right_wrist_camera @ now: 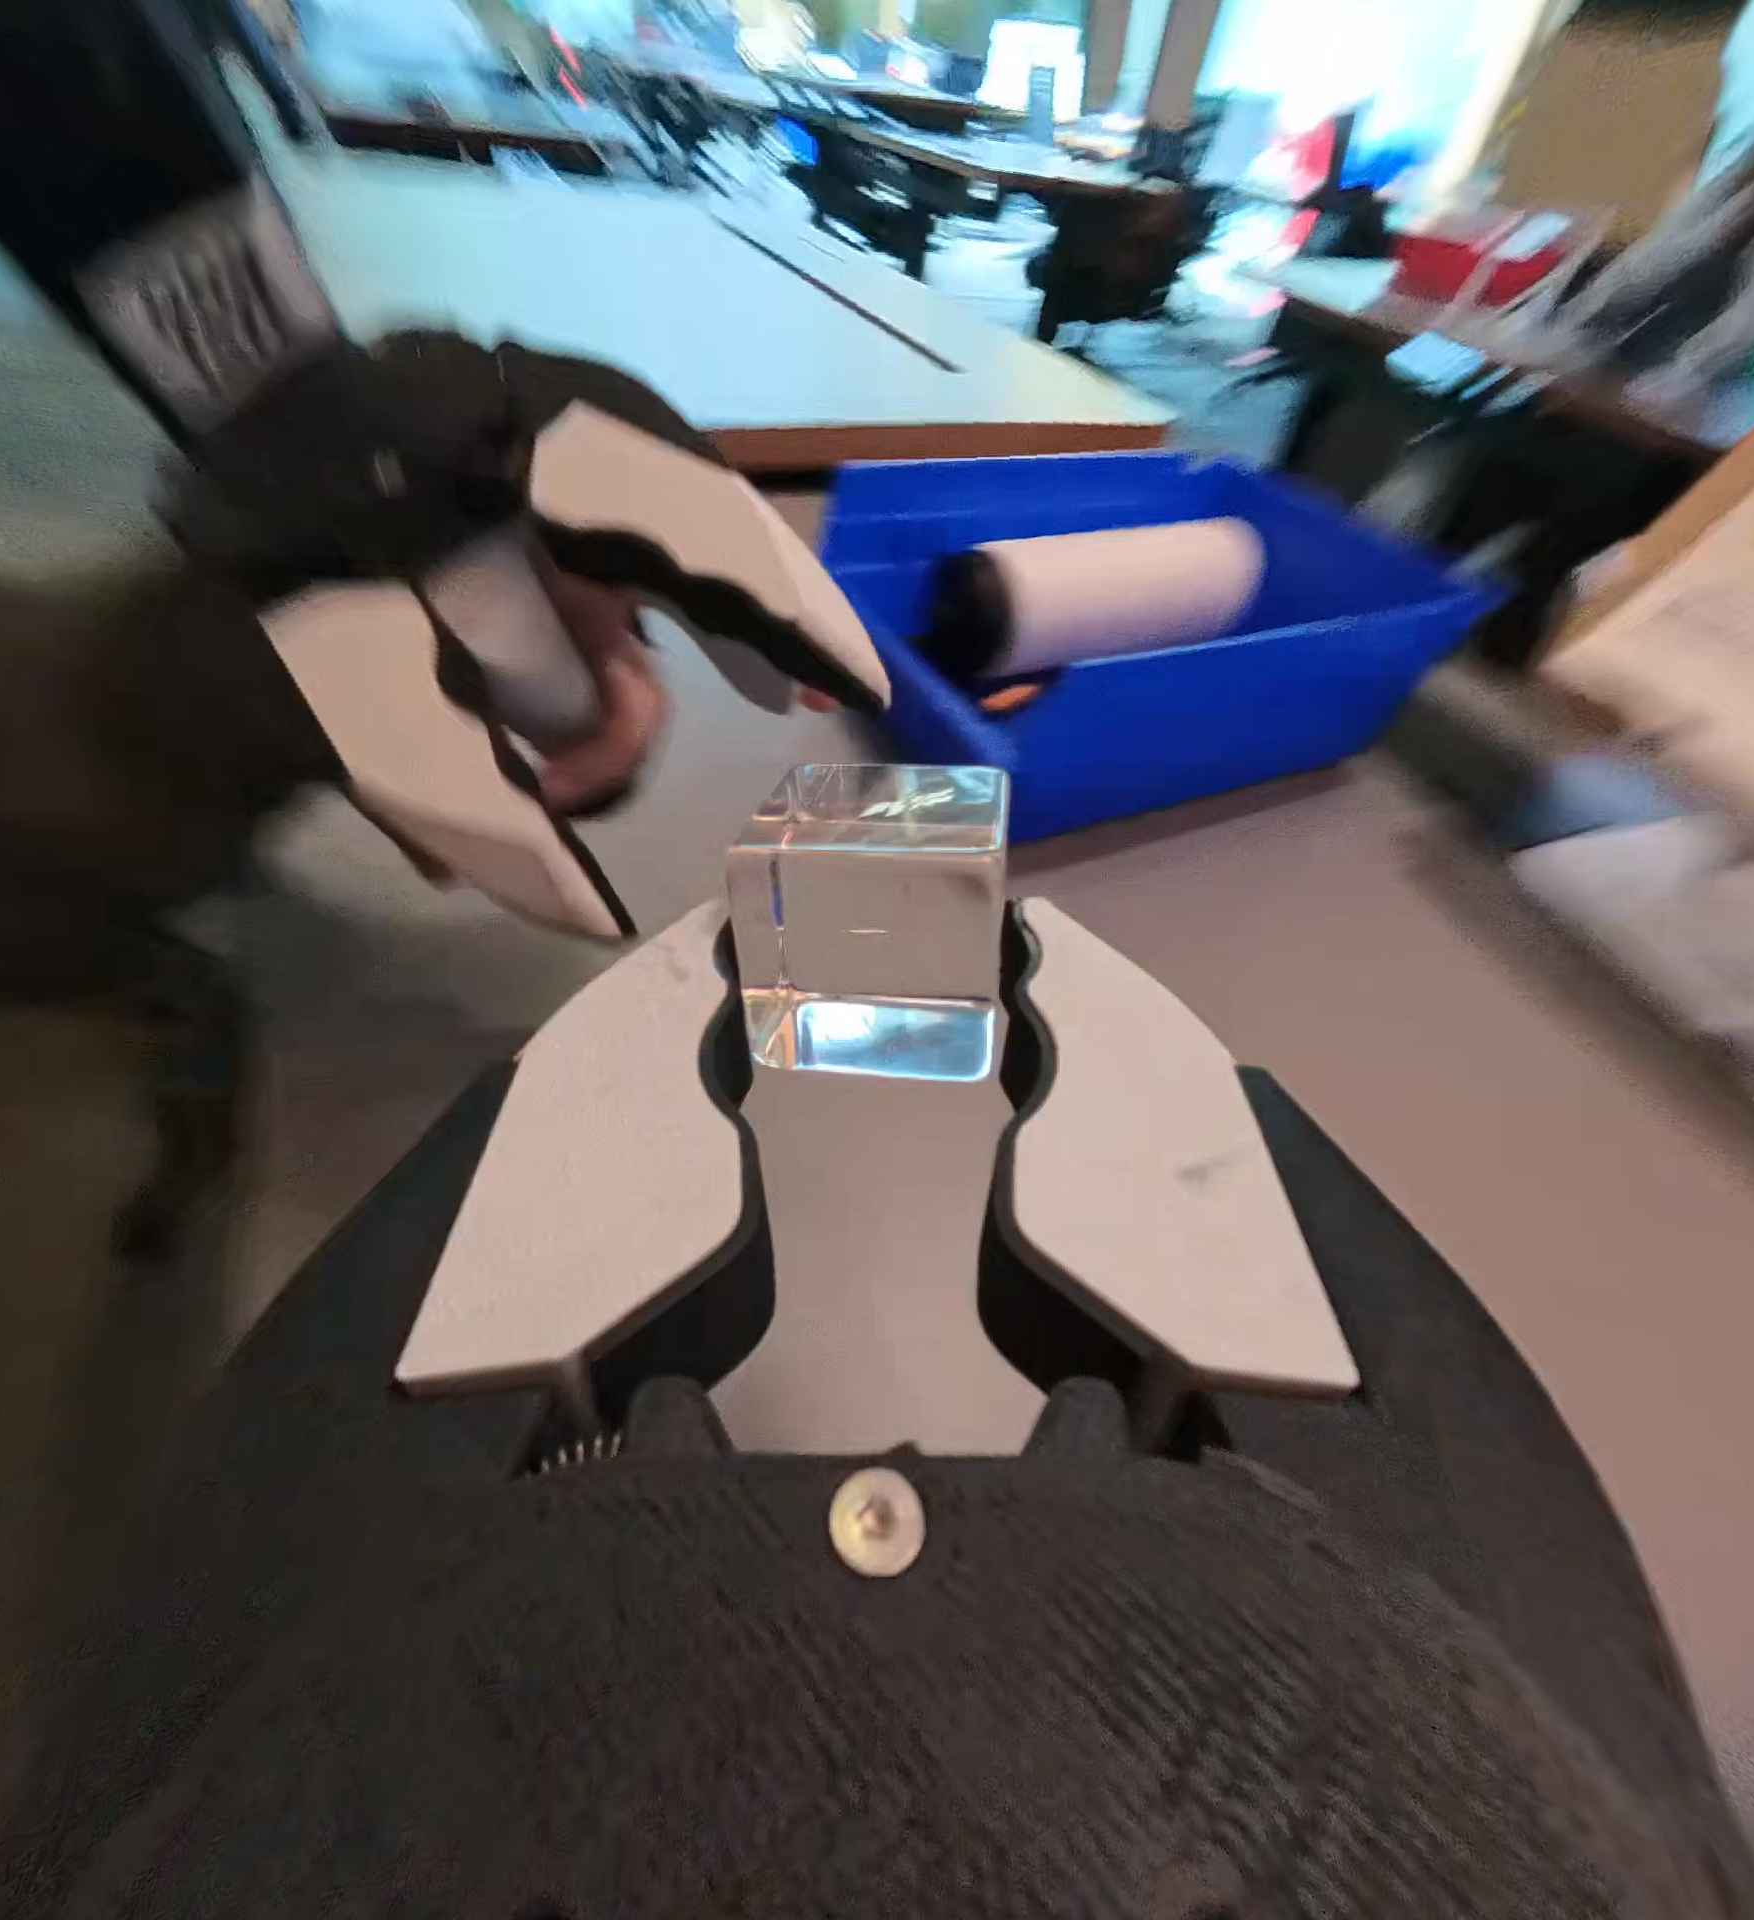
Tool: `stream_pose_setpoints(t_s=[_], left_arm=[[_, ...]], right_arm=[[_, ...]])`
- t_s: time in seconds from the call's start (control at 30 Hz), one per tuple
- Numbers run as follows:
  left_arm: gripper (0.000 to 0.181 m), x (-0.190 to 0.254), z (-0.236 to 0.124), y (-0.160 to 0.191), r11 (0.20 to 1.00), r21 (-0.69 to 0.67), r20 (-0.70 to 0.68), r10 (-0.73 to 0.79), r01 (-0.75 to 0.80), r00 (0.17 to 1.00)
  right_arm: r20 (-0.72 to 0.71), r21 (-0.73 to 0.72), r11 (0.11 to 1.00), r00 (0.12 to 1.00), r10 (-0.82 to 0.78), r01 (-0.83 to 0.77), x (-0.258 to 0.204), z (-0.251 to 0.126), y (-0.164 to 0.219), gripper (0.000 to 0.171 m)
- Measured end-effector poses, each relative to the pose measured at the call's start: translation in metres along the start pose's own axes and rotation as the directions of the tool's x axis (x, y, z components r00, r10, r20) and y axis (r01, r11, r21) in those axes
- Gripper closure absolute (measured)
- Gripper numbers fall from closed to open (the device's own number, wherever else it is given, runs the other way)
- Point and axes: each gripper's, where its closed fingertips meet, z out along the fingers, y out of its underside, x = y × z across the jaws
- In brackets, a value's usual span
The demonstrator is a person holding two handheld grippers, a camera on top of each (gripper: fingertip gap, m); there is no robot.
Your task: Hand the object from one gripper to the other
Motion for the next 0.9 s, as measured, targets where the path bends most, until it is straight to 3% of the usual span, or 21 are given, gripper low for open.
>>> stream_pose_setpoints(t_s=[0.07,0.17,0.2,0.33,0.47,0.6,0.67,0.73,0.83,0.9], left_arm=[[0.122,-0.01,0.002,0.003,0.973,-0.048,0.036,-0.223,0.224,0.974],[0.117,-0.01,0.01,0.003,0.89,-0.096,0.073,-0.44,0.446,0.895],[0.116,-0.008,0.014,0.0,0.877,-0.089,0.079,-0.467,0.472,0.881],[0.118,0.003,0.029,-0.004,0.873,-0.094,0.101,-0.47,0.479,0.877],[0.133,0.003,0.032,-0.004,0.89,-0.087,0.13,-0.435,0.448,0.891],[0.137,0.003,0.029,-0.003,0.901,-0.059,0.067,-0.426,0.43,0.902],[0.137,0.004,0.026,-0.005,0.895,-0.002,-0.008,-0.446,0.446,0.895],[0.137,0.001,0.021,-0.007,0.897,0.057,-0.05,-0.435,0.438,0.899],[0.137,-0.005,0.009,-0.016,0.893,0.148,-0.098,-0.414,0.424,0.905],[0.137,-0.006,0.0,-0.025,0.889,0.209,-0.132,-0.388,0.408,0.912]], right_arm=[[-0.161,-0.115,0.936,0.924,-0.348,0.332,0.013,-0.008,-0.001,0.125],[-0.25,-0.428,0.62,0.573,-0.78,0.657,0.029,-0.022,-0.001,0.125],[-0.233,-0.499,0.528,0.481,-0.845,0.687,0.029,-0.023,-0.002,0.125],[-0.16,-0.638,0.317,0.282,-0.946,0.701,0.021,-0.019,-0.002,0.124],[-0.111,-0.683,0.23,0.212,-0.971,0.693,0.015,-0.016,0.0,0.124],[-0.162,-0.595,0.359,0.33,-0.93,0.719,0.01,-0.011,0.001,0.124],[-0.17,-0.501,0.481,0.463,-0.87,0.72,0.003,-0.009,0.0,0.122],[-0.183,-0.329,0.671,0.653,-0.735,0.664,-0.01,-0.011,-0.011,0.116],[-0.155,-0.02,0.903,0.891,-0.427,0.429,-0.019,-0.024,-0.041,0.102],[-0.03,0.152,0.975,0.987,-0.16,0.163,-0.022,-0.033,-0.055,0.092]])
